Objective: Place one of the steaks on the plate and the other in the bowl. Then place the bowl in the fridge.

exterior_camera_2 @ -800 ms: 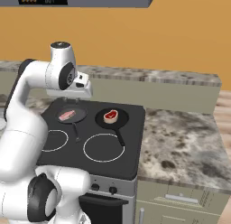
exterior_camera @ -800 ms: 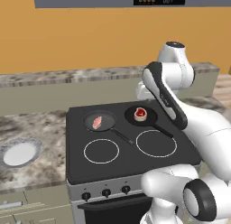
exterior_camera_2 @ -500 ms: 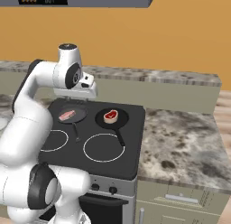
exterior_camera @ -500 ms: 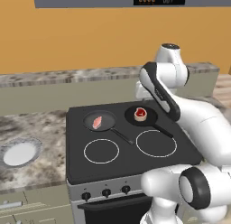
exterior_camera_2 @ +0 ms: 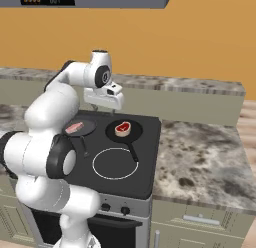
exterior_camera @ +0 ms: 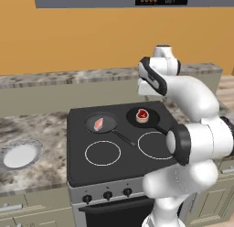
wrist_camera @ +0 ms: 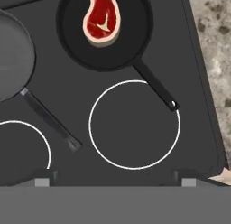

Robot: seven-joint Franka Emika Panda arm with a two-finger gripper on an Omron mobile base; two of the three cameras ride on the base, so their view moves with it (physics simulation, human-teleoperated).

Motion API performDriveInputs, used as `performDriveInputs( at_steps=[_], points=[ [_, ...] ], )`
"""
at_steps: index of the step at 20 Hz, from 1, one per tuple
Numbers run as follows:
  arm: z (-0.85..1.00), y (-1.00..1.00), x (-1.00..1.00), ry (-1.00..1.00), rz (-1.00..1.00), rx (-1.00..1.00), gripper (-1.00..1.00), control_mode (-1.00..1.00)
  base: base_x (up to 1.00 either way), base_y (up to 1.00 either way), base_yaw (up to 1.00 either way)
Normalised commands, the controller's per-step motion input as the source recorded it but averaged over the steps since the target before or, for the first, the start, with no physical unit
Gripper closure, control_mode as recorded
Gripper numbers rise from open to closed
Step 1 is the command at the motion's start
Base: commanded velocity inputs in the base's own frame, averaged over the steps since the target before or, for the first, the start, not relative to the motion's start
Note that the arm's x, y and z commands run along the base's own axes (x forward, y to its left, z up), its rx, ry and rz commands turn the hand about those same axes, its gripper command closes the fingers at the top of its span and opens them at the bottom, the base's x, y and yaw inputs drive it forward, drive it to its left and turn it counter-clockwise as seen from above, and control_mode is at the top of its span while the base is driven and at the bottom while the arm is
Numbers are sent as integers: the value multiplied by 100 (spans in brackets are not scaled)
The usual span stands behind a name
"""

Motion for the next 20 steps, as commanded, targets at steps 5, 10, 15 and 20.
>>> performDriveInputs(
  at_steps=[5, 10, 15, 20],
  points=[
    [-60, -30, 69, 4, -11, -3, -100, -100, 0, 0, 0],
    [-59, -9, 62, 0, -1, -7, -100, -100, 0, 0, 0],
    [-25, -19, 70, -1, 3, 0, -100, -100, 0, 0, 0],
    [-40, -4, 75, -4, 7, 0, -100, -100, 0, 0, 0]
  ],
)
